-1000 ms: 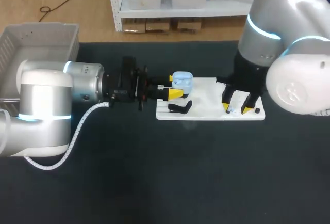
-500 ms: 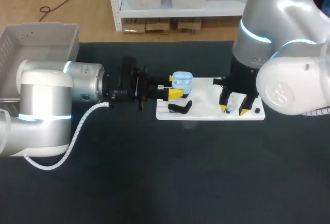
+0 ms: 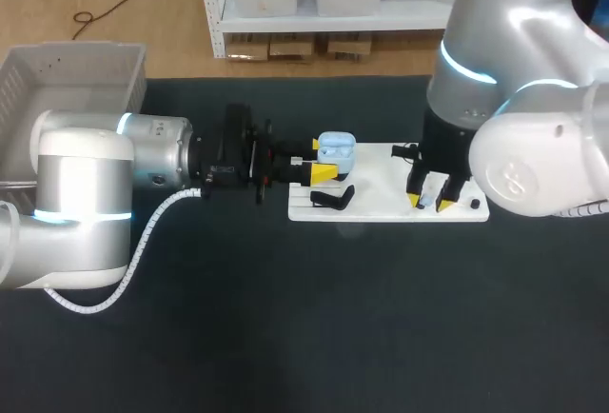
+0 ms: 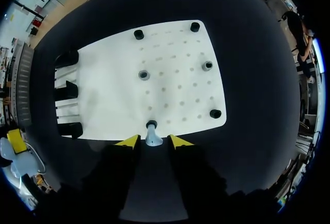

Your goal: Pick up each earbud case from the left stands, insert the matching earbuds, close the lid, and place the case in the box.

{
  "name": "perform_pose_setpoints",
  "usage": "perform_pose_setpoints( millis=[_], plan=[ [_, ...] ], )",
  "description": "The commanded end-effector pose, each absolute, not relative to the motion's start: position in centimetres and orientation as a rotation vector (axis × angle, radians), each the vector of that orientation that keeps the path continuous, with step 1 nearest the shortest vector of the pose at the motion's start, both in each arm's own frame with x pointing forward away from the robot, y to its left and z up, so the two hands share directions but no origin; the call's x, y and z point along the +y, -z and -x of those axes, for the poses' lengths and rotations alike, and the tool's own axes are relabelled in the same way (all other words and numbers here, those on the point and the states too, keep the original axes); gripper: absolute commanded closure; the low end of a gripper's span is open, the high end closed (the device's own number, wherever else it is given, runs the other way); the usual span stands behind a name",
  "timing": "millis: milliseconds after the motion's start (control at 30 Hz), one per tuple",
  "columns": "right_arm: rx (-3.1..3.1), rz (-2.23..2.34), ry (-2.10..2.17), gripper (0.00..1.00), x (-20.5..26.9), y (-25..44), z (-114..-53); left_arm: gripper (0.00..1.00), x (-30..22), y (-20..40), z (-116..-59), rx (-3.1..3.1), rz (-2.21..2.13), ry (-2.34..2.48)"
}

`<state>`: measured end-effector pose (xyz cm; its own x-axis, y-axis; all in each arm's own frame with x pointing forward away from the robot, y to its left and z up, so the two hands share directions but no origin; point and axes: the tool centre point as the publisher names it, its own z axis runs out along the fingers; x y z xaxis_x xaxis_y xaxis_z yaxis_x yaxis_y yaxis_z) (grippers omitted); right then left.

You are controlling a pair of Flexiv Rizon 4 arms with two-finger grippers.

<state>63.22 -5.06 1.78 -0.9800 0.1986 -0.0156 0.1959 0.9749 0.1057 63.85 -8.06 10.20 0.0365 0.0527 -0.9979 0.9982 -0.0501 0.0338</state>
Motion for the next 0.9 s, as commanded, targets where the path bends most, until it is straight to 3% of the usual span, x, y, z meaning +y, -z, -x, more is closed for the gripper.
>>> perform_pose_setpoints(
  millis=[33, 533, 900],
  plan=[
    [3.088, -0.314, -0.154, 0.69, -5.05, -1.70, -63.41, 1.00, -8.02, -10.19, -63.84, 1.199, -1.302, 1.193],
    [3.067, -0.324, -0.124, 0.76, -5.14, -1.30, -63.91, 1.00, -8.02, -10.19, -63.84, 1.199, -1.302, 1.193],
    [3.065, -0.346, -0.120, 0.77, -5.33, -1.20, -64.03, 1.00, -8.02, -10.19, -63.84, 1.199, -1.302, 1.193]
  ],
)
